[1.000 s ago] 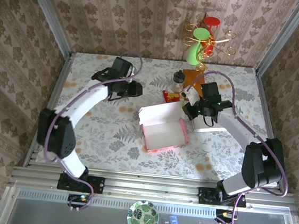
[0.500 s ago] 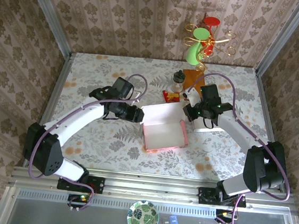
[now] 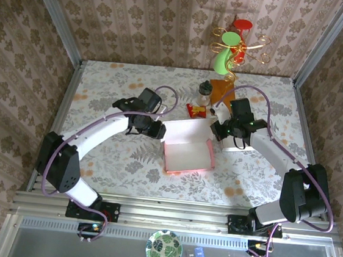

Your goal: Fold the paper box

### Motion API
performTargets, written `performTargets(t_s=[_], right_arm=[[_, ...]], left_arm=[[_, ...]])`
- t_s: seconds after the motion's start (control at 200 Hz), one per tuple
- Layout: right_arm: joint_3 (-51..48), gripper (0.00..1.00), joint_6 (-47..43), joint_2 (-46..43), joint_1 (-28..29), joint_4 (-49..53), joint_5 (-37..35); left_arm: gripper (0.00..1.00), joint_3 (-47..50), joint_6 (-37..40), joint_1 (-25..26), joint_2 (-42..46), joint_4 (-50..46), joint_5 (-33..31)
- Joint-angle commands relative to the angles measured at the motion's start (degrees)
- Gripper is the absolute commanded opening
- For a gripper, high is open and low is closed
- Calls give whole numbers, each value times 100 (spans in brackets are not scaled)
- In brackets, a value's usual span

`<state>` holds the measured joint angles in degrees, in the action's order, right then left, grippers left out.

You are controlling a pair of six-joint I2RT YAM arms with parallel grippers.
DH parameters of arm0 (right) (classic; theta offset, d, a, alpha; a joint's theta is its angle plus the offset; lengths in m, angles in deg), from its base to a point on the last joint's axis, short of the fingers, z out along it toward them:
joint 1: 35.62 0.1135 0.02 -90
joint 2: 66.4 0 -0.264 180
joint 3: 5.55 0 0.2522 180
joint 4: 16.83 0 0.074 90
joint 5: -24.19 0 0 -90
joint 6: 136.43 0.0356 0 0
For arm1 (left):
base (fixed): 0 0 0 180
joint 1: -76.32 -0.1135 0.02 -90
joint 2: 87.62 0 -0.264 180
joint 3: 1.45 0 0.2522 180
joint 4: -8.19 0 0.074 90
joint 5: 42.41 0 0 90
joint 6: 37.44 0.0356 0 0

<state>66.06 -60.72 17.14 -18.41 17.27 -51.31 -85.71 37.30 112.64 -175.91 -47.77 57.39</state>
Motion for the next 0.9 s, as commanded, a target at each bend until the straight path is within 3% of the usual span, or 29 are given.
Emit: performTargets(t_s=[0.0, 0.64, 0.895], right_arm=[[-27, 0, 88, -123, 64, 1, -22], [106, 0, 333, -30, 339, 22, -305], [421, 0, 1063, 207, 616, 214, -973]], left_arm=[[34, -80, 79, 37, -73, 26, -14], [6, -341, -389, 72, -503, 229, -365], [0, -386, -681, 66, -527, 361, -588]])
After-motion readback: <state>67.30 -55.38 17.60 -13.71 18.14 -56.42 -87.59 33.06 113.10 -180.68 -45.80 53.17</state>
